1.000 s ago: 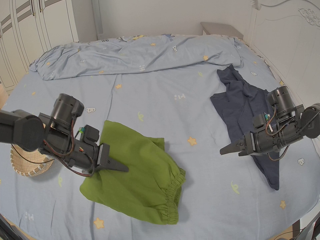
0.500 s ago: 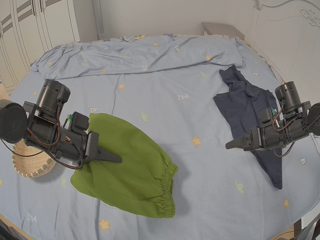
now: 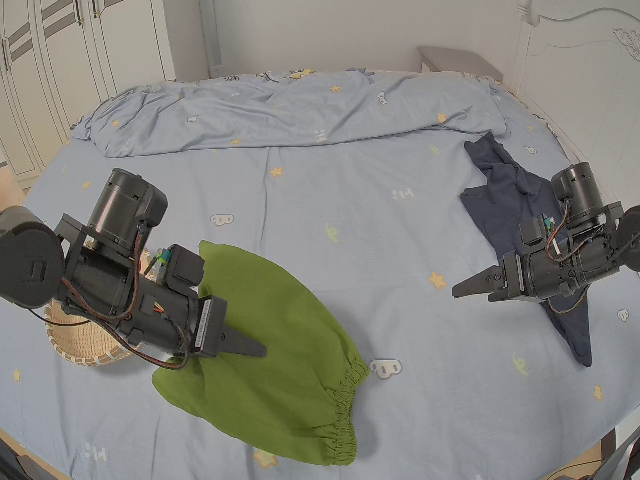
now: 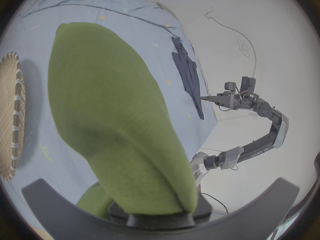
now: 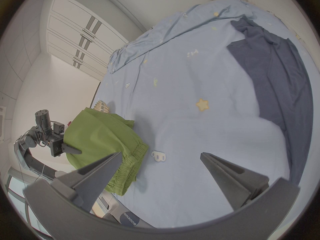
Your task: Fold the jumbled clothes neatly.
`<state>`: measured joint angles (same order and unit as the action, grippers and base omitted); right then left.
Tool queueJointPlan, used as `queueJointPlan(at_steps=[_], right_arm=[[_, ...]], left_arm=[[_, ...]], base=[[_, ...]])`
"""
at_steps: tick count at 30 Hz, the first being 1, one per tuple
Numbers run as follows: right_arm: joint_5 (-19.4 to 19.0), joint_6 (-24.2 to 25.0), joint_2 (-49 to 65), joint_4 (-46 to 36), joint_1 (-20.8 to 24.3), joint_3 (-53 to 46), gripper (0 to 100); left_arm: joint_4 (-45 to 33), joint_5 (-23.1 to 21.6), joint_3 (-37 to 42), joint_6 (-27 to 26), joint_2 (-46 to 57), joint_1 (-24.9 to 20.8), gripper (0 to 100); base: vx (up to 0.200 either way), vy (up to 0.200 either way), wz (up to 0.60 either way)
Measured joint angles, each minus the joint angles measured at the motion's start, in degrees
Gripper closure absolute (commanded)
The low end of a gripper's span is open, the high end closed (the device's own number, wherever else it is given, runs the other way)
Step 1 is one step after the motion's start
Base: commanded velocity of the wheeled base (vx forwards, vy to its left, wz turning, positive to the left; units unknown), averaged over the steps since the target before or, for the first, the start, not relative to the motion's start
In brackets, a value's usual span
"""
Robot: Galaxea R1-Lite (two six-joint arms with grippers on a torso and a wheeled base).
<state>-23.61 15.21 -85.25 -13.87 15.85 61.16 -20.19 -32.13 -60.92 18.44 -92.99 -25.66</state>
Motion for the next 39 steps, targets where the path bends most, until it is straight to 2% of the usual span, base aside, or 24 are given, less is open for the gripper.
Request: queueJointPlan(at_steps=[12,18,32,39], right_arm=[[0.0,0.0,0.1,-0.8,0.1,0.1,0],[0.0,0.0,0.2,-0.8,0.2,0.1,0],[0.0,0.0,0.7,-0.8,1.0,-0.3,0],[0.1,0.0,0.7,-0.8,1.0,-0.4,0]], left_arm=[[0.0,0.1,0.6,0.0,0.4,-1.4,100],[0.1,0.2,1.2,-0.4,0.8,-1.9,100],[0.2,0.3,1.6,-10.2,6.2,-2.9,100],[1.1,0.5,1.1,-13.8,10.3,0.3,100]], base=[[0.0,0.2,0.0],[0.0,0.0,0.0],[0.0,0.0,0.0],[0.0,0.0,0.0]])
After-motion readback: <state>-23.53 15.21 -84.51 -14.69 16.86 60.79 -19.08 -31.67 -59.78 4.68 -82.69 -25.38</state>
